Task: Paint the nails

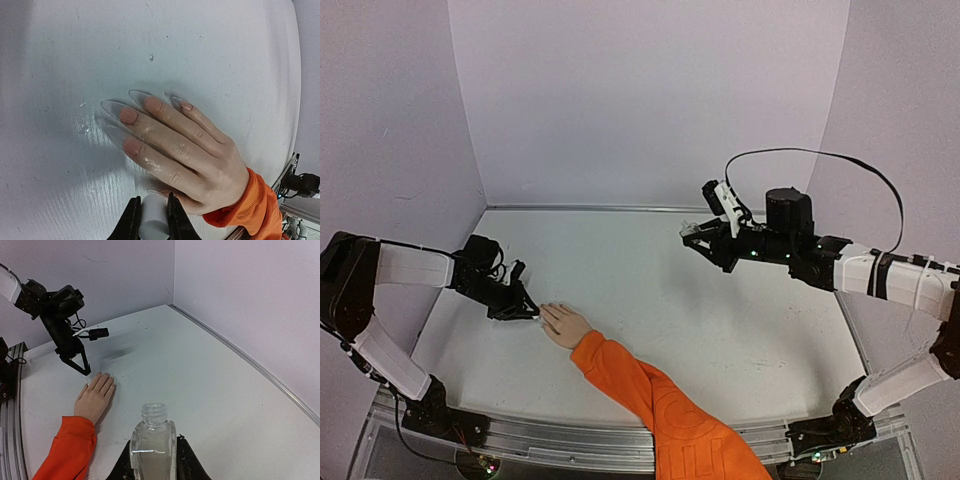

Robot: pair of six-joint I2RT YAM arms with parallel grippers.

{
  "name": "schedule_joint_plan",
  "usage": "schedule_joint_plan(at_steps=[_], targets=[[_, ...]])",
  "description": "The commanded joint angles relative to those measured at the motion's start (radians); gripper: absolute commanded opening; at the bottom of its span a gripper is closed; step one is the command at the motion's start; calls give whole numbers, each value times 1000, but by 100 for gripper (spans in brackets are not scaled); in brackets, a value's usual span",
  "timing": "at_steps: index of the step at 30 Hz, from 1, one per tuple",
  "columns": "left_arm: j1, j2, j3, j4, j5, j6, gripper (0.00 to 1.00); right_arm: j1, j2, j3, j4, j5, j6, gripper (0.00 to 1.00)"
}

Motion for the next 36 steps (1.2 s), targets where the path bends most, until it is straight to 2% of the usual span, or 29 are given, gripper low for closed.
schedule_joint_plan(at_steps=[1, 15, 24, 36], targets=[[8, -24, 24, 36, -18, 4, 0, -8, 1, 39, 48, -29, 9, 0], [20, -111, 12, -5, -84, -4, 0, -10, -1, 39, 47, -33, 10, 0], [19, -162, -35, -18, 9, -44, 0, -12, 3, 38, 52, -47, 8, 0], [8, -100, -14, -15, 56, -28, 0, -12, -9, 29, 55, -43, 10, 0]])
